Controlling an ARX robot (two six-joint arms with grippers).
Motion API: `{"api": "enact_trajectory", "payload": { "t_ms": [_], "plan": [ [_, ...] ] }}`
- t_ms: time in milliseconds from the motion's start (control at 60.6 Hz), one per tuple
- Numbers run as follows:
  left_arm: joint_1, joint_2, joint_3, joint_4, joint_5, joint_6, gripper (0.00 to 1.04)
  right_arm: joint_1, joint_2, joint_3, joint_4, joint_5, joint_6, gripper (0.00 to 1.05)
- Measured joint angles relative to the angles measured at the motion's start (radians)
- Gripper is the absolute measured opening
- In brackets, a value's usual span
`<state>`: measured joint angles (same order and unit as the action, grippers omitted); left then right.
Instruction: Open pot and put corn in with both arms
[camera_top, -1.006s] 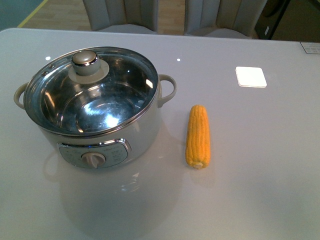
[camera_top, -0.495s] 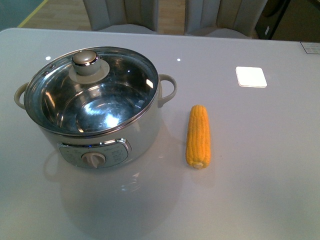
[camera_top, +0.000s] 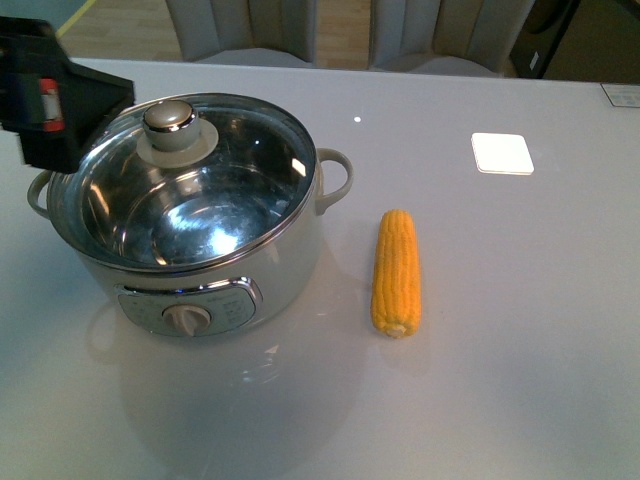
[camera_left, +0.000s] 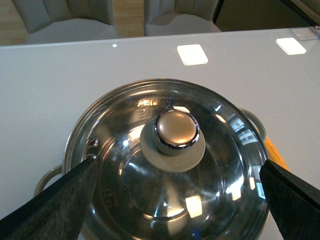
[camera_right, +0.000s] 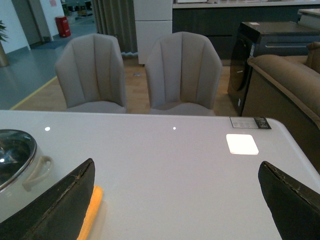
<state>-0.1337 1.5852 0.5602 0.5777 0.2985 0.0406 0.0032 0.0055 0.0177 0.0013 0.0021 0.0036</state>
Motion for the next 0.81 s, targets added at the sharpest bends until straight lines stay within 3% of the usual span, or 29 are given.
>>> {"api": "enact_trajectory", "payload": {
  "t_ms": [313, 808],
  "plan": [
    [-0.063, 0.226, 0.140, 0.038, -0.041, 0.016, 0.98, 0.000, 0.000, 0.000, 0.000, 0.000, 0.000, 0.96],
    [-0.083, 0.368, 0.204, 0.081, -0.115, 0.027, 0.98, 0.000, 0.000, 0.000, 0.000, 0.000, 0.000, 0.96]
  ]
}}
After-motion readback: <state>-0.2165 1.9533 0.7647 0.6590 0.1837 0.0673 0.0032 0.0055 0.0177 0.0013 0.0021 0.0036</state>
